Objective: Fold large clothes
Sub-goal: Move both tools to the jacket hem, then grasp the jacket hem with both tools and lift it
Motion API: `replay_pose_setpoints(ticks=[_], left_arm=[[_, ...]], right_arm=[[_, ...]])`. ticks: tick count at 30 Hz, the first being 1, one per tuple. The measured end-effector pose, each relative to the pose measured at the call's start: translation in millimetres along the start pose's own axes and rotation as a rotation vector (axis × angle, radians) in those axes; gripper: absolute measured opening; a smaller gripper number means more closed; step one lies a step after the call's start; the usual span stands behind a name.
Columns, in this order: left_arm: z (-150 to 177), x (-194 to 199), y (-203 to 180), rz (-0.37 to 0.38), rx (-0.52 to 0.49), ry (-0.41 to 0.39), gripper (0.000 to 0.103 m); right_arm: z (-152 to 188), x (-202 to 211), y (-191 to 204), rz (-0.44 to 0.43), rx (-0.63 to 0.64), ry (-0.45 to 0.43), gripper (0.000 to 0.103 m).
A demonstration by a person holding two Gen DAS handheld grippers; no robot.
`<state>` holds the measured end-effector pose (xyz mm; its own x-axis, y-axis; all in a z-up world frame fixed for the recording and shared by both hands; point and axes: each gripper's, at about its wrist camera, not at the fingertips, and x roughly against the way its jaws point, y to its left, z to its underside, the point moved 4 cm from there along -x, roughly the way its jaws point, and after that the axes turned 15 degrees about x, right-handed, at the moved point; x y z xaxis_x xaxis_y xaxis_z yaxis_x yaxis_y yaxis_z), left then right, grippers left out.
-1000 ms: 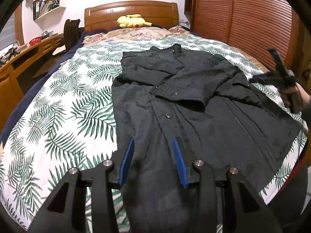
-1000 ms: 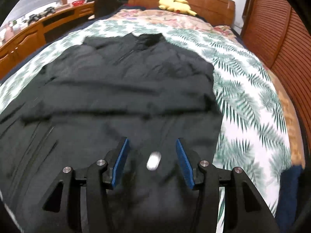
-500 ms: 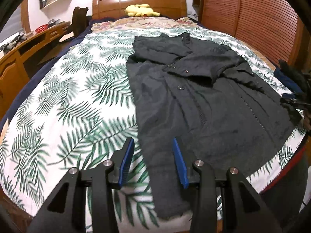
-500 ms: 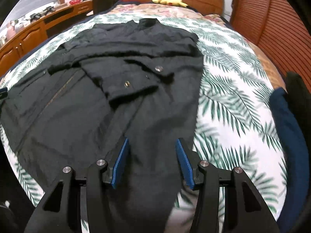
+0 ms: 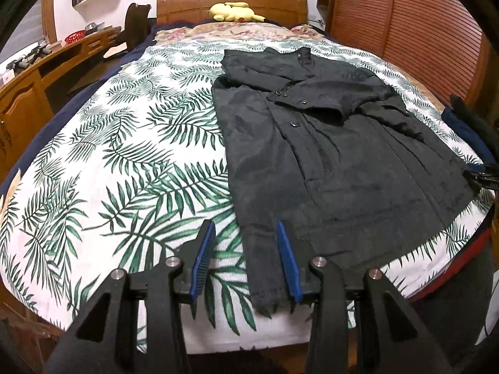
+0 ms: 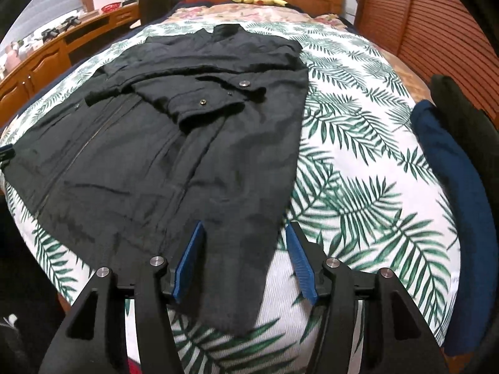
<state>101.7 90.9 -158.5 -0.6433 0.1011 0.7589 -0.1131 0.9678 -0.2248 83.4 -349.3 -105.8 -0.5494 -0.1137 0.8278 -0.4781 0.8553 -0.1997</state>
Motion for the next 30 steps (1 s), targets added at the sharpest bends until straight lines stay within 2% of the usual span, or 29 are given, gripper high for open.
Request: replay_pose_setpoints(ticks=[13, 22, 30], left_arm=[[7.0, -3.1, -1.2, -0.002, 0.011, 0.009, 0.04], [16.4, 2.8, -7.3, 0.067, 0.02, 0.016, 0.04], [21.6, 4.1, -7.7, 0.085, 0.026, 0.009, 0.039]], right_arm=[[11.0, 1.2, 6.0, -0.009, -0.006, 0.004, 0.065], [14.5, 0.8, 15.6, -0.024, 0.011, 0.035, 0.067], [16.1, 2.0, 21.8, -0.045, 0.019, 0.021, 0.067]])
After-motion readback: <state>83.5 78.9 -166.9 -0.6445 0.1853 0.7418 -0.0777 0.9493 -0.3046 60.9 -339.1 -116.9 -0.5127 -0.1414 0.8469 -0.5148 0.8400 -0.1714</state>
